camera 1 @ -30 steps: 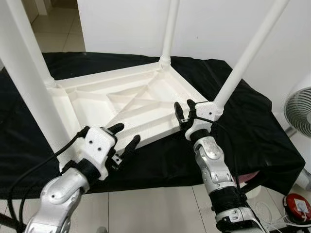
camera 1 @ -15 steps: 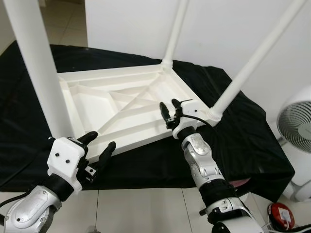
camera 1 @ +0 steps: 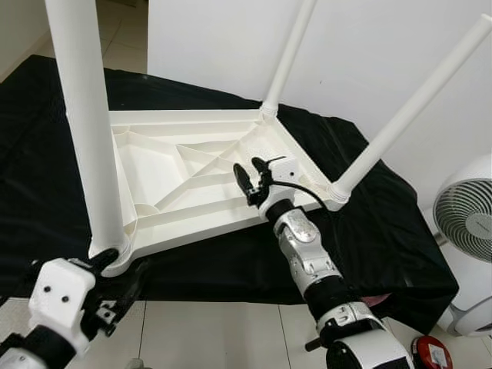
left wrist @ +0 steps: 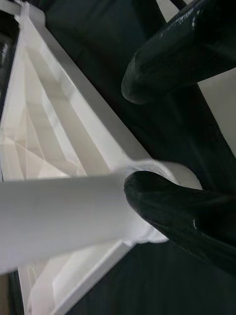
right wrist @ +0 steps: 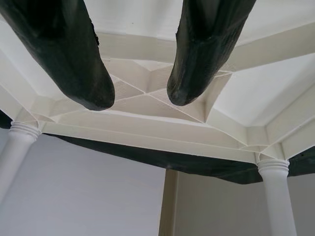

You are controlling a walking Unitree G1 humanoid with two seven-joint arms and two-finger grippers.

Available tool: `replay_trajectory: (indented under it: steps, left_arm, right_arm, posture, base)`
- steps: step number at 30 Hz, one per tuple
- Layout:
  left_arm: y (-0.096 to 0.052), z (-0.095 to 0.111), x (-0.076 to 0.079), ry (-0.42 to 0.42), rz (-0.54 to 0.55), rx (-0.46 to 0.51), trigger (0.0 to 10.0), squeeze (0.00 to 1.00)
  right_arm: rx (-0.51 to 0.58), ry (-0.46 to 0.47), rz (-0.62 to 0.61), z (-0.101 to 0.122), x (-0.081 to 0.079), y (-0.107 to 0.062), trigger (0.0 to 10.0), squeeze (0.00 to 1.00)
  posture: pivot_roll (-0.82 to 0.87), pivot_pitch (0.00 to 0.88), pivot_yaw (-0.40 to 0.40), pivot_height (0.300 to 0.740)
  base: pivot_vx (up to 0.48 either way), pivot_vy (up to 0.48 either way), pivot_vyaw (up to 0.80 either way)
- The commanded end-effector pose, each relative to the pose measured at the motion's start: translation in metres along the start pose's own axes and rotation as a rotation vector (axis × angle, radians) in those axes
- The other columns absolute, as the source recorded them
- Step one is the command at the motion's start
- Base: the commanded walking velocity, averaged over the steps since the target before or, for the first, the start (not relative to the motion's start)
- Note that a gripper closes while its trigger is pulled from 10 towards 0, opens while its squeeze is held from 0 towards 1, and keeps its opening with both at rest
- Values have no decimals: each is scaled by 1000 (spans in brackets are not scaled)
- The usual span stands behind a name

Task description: Building children table

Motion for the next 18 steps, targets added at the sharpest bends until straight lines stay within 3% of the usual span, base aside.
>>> replay_trajectory:
  steps: [1,6,8,9,11,18]
  left_arm:
    - [-5,-3,1,27,-75,-39,10000,0]
    - [-13,-11,-26,84,-10,-107,10000,0]
    - [-10,-8,-53,111,104,-85,10000,0]
    - [-10,-8,-53,111,104,-85,10000,0]
    - [-6,-3,-70,149,210,-45,10000,0]
    - [7,7,-76,123,286,42,10000,0]
  right_arm:
    - [0,7,-22,-2,8,-2,10000,0]
    - [0,3,-27,-3,8,-3,10000,0]
    - [1,2,-42,-3,11,-4,10000,0]
    - [1,2,-42,-3,11,-4,10000,0]
    - [3,3,-57,-3,14,-4,10000,0]
    - [7,-2,-71,-4,17,-5,10000,0]
  posture:
    - [384,0,-216,740]
    - [381,0,-208,740]
    - [372,0,-195,740]
    - [372,0,-195,740]
    - [363,0,-188,740]
    - [339,0,-176,740]
  base:
    - [0,0,0]
    - [0,0,0]
    - [0,0,0]
    - [0,0,0]
    - [0,0,0]
    - [0,0,0]
Point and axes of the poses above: a point about 5 cm out from each wrist's last joint towards the gripper, its own y axis pointing out of the wrist towards the gripper, its own z axis along the axis of the wrist's last joint, x = y × z, the point moved 5 cm from there along y, pointing out of the wrist towards the gripper, and after that the axes turned 11 degrees about -y, right-handed, at the moved point
